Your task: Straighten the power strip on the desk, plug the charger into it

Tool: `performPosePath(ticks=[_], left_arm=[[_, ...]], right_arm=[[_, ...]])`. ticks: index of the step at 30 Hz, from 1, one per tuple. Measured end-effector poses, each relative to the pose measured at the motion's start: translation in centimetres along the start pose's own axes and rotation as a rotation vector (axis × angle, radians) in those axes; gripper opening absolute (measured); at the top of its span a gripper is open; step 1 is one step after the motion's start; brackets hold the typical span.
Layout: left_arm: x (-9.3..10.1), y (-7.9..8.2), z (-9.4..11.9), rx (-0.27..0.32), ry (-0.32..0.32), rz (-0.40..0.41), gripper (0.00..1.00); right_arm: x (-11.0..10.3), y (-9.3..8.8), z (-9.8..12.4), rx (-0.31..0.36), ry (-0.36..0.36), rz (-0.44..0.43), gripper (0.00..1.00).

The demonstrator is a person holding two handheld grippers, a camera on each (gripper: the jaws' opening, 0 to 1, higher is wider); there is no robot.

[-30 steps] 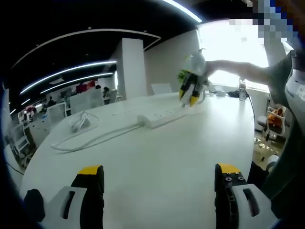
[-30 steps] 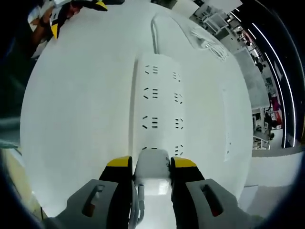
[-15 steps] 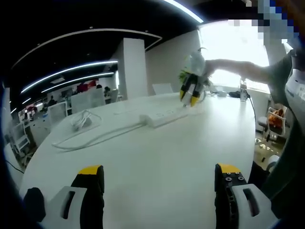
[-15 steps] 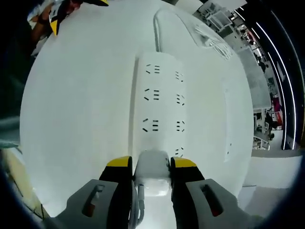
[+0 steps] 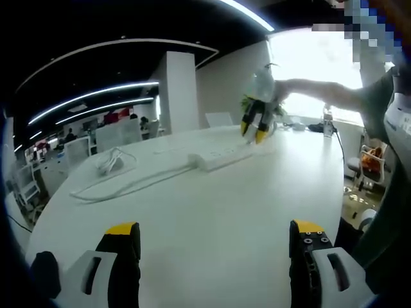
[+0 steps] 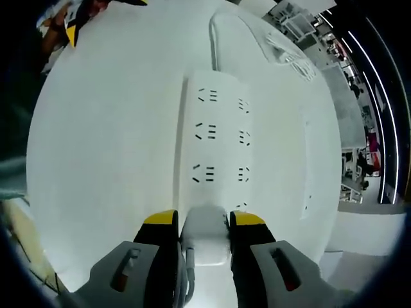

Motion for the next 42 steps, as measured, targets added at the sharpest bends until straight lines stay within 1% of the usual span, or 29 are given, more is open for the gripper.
performPosePath(ticks=[19, 20, 21, 22, 23, 28, 37, 40, 42], left_arm=[[-0.06, -0.11, 0.13, -0.004, 0.005, 0.002, 1.0], [-0.11, -0.12, 0.17, -0.004, 0.006, 0.003, 1.0], [-0.14, -0.14, 0.19, -0.005, 0.007, 0.003, 1.0], [-0.17, -0.16, 0.21, -0.005, 0.009, 0.003, 1.0], [-0.19, -0.19, 0.23, -0.005, 0.01, 0.004, 1.0], [-0.3, -0.28, 0.27, -0.009, 0.013, 0.006, 1.0], [-0.11, -0.16, 0.2, -0.003, 0.009, 0.004, 1.0], [-0.21, -0.24, 0.35, -0.005, 0.013, 0.006, 1.0], [-0.26, -0.29, 0.47, -0.006, 0.017, 0.006, 1.0]], right_arm=[[0.37, 0.4, -0.33, 0.027, 0.002, -0.013, 0.29], [0.3, 0.02, -0.84, 0.012, 0.002, -0.013, 0.29], [0.31, 0.43, -0.76, 0.051, 0.005, -0.069, 0.29], [0.57, 0.24, -0.67, 0.039, 0.001, -0.045, 0.29], [0.48, 0.19, -0.72, 0.041, 0.003, -0.039, 0.29], [0.3, 0.27, -0.7, 0.053, 0.002, -0.048, 0.28], [0.14, 0.42, -0.79, 0.048, -0.003, -0.044, 0.28], [0.27, 0.26, -0.75, 0.054, 0.013, -0.04, 0.28], [0.51, 0.2, -0.74, 0.075, 0.034, -0.057, 0.28]])
Point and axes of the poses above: the point that each gripper's makers call its tool centre point, and the gripper's own axes: z roughly backward along the fingers, x roughly to its right, y roughly out of its top, the point moved 5 cm from there along z, roughly backward along the fingers, and after that the axes turned 2 degrees about x, right-handed, at the moved point
